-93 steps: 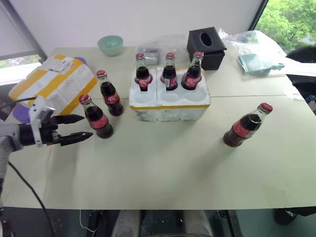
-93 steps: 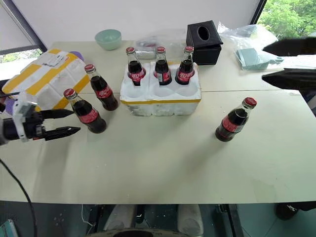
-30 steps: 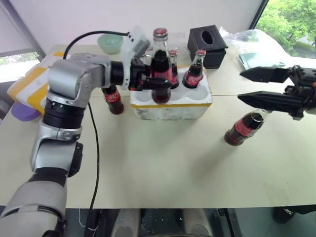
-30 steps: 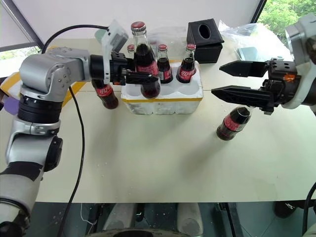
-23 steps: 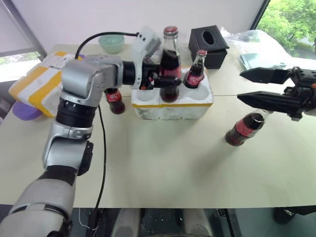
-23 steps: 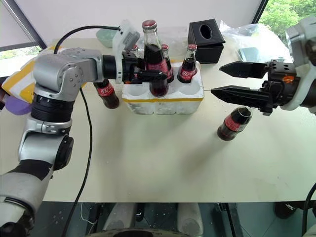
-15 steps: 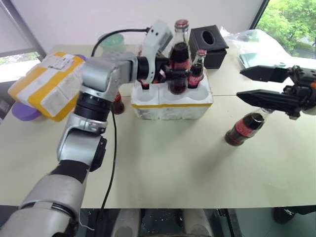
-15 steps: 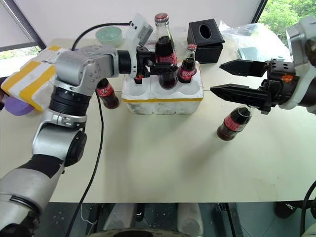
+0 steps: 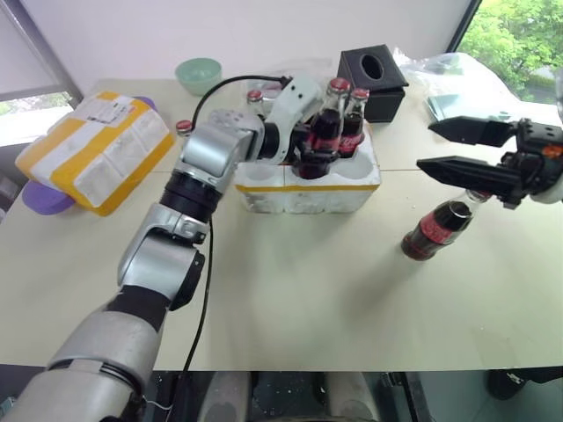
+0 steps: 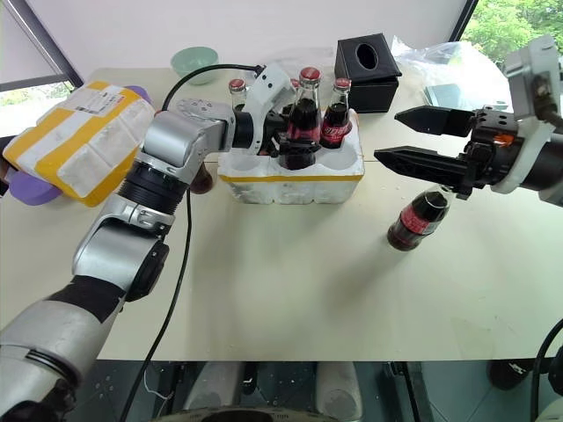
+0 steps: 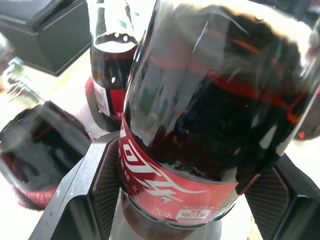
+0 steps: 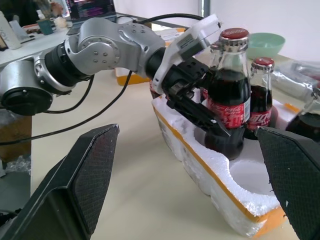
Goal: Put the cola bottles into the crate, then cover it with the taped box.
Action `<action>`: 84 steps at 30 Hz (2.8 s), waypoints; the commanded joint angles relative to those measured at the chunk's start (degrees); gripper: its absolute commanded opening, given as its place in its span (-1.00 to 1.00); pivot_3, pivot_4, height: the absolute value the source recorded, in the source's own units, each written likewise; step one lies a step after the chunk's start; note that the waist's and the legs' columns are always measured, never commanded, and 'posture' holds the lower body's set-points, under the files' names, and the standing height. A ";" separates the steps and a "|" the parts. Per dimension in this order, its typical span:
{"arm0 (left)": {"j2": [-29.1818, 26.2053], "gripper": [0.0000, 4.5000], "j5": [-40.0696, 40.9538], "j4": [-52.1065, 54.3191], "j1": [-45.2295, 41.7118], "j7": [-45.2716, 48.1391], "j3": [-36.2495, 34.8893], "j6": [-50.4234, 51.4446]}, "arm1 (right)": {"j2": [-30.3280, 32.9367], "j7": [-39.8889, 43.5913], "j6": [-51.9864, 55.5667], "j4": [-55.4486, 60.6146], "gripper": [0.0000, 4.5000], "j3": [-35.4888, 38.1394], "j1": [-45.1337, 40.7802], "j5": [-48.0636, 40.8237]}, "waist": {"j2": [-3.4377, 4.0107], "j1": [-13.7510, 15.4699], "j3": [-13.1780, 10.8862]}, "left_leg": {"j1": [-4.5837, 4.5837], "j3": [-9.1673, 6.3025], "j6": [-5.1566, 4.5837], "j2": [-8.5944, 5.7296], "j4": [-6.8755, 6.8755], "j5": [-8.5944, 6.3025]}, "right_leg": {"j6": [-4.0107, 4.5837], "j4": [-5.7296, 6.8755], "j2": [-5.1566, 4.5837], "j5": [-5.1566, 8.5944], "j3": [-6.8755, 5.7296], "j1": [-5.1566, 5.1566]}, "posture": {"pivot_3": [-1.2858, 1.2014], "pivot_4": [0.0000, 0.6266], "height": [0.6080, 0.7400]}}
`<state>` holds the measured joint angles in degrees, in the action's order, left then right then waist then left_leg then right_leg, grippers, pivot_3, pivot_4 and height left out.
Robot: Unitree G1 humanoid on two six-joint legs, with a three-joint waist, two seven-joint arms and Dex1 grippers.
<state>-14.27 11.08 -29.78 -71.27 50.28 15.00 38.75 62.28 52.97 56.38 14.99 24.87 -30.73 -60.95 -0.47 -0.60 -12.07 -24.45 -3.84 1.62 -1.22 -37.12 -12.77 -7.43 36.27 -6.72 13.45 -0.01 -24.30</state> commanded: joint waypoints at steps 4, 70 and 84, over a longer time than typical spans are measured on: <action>0.44 0.26 -1.73 0.76 -0.08 1.34 0.34 -0.55 | -0.39 -0.63 -1.69 0.70 1.00 1.00 0.52 0.82 | 0.00 0.06 0.00 | 0.00 0.00 0.00 0.00 -0.01 0.00 | 0.00 0.00 0.00 0.00 0.00 0.01 | 0.03 -0.52 0.99; -27.53 0.99 9.81 8.39 30.05 4.67 -21.59 -7.65 | -1.72 2.33 -3.39 -2.18 1.00 -3.59 -2.78 7.28 | -0.02 -0.30 0.05 | 0.08 0.06 0.00 0.05 -0.03 0.00 | 0.07 0.09 0.01 -0.08 0.05 -0.01 | 0.03 -0.52 0.99; -20.42 0.99 4.52 -6.52 21.99 4.32 -18.46 -16.47 | -2.62 0.31 -2.29 -1.98 1.00 -3.75 -3.49 5.06 | -0.04 -0.17 0.05 | 0.07 0.07 0.00 0.04 -0.04 0.00 | 0.05 0.09 0.00 -0.10 0.05 0.00 | 0.03 -0.52 0.99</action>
<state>-34.55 16.11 -35.50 -47.69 54.69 -3.05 24.01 59.61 53.56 54.38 11.34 18.98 -32.83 -54.85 -0.50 -0.77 -12.02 -24.38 -3.78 1.62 -1.18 -37.16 -12.77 -7.38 36.36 -6.71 13.34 0.04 -24.30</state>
